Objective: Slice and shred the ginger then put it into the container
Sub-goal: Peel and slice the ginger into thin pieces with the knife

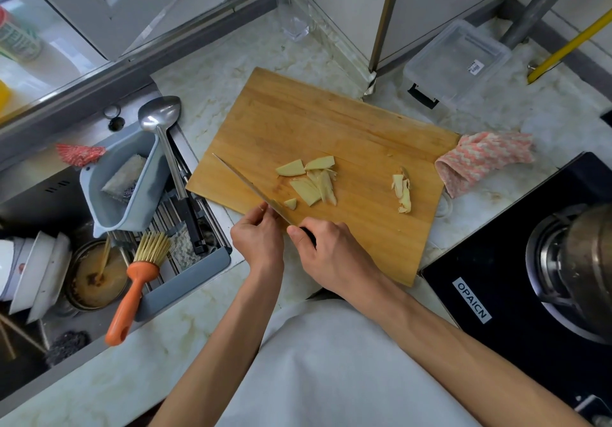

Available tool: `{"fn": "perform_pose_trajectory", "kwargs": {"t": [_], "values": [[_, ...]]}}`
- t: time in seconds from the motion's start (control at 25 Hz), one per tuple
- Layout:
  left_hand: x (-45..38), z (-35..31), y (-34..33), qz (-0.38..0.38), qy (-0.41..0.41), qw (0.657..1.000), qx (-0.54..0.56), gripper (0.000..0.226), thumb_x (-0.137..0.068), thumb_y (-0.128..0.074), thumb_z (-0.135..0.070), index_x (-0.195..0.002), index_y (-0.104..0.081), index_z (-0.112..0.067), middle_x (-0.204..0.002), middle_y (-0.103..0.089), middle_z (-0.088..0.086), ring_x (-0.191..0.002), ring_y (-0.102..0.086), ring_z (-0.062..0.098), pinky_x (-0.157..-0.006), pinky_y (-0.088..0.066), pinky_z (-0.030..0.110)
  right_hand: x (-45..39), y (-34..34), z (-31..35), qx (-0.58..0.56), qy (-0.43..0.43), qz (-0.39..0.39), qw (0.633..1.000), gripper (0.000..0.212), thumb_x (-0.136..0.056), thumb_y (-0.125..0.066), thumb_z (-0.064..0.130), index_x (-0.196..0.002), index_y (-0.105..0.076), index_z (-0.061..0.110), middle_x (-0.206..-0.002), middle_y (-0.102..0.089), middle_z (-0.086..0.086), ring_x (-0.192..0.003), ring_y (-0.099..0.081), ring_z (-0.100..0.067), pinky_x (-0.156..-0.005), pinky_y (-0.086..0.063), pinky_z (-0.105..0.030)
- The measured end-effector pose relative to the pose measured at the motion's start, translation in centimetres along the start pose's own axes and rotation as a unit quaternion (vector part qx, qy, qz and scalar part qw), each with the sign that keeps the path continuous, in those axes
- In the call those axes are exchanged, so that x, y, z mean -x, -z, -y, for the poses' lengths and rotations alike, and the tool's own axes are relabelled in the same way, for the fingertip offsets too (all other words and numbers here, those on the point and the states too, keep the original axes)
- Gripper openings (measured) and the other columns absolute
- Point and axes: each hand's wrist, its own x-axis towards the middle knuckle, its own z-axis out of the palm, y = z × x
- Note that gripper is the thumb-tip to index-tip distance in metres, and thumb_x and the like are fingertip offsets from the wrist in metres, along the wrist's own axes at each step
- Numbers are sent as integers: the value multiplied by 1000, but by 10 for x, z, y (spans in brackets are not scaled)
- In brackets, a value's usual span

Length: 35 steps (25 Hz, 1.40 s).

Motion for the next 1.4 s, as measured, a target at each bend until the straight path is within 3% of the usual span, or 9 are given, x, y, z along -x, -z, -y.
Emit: {"fn": "perform_pose_trajectory", "kwargs": {"t": [0.16, 0.4, 0.48, 0.6, 0.8, 1.0, 1.16, 1.4], "values": [[1, 0, -2, -2, -9, 1000, -7, 13, -86, -67, -4, -94, -77, -1, -73, -71, 3, -53, -54, -5, -57, -48, 18, -4, -3, 0, 12, 0, -5, 1000, 42, -103, -47, 41, -72, -46, 13, -56, -48, -1, -57, -43, -29, -53, -40, -44], [-3, 5, -1, -11, -8, 1000, -15, 15, -85, -67, -7, -95, -76, -1, -95, -73, 13, -55, -53, -4, -62, -48, 22, -9, -7, -1, 22, 2, -7, 1000, 41, -103, -46, 42, -74, -47, 14, -58, -50, -1, -59, -45, -29, -53, -40, -42], [-4, 5, -1, -15, -11, 1000, -23, 16, -86, -68, -9, -97, -77, -2, -98, -74, 16, -62, -55, -1, -68, -51, 25, -13, -8, -1, 22, 2, -3, 1000, 42, -103, -47, 42, -72, -46, 14, -56, -49, 0, -56, -45, -28, -52, -38, -40], [-4, 3, -1, -16, -2, 1000, -20, 18, -86, -71, -12, -101, -78, -9, -95, -77, 5, -80, -69, 9, -85, -59, 32, -15, -5, -1, 21, -2, 7, 1000, 43, -103, -47, 41, -67, -40, 20, -54, -46, 3, -51, -43, -22, -51, -34, -36], [-5, 4, 0, -18, -2, 999, -33, 19, -85, -68, -10, -102, -77, -5, -101, -75, 12, -103, -69, 25, -90, -58, 43, -23, -8, 2, 34, -8, 24, 999, 39, -103, -46, 40, -73, -46, 16, -58, -46, 1, -57, -45, -27, -54, -30, -31], [-4, 3, -1, -14, 0, 1000, -22, 20, -87, -71, -11, -106, -77, -9, -101, -76, 2, -97, -71, 13, -93, -57, 37, -31, -13, -2, 38, -9, 25, 999, 38, -104, -46, 40, -78, -50, 12, -61, -51, -1, -57, -48, -28, -53, -31, -32], [-5, 6, 0, -16, -15, 999, -29, 19, -89, -71, -15, -106, -77, -11, -101, -76, 1, -98, -70, 13, -94, -56, 38, -28, -10, -5, 31, -7, 24, 999, 39, -103, -47, 42, -86, -58, 8, -61, -53, -2, -57, -50, -28, -51, -34, -35], [-12, 10, 0, 14, 7, 1000, 12, 13, -83, -76, -17, -96, -79, -15, -91, -77, 5, -92, -74, 23, -91, -58, 45, -5, 10, -10, 3, 3, 15, 1000, 41, -103, -49, 41, -81, -59, 9, -57, -53, -1, -54, -49, -23, -53, -42, -42]]}}
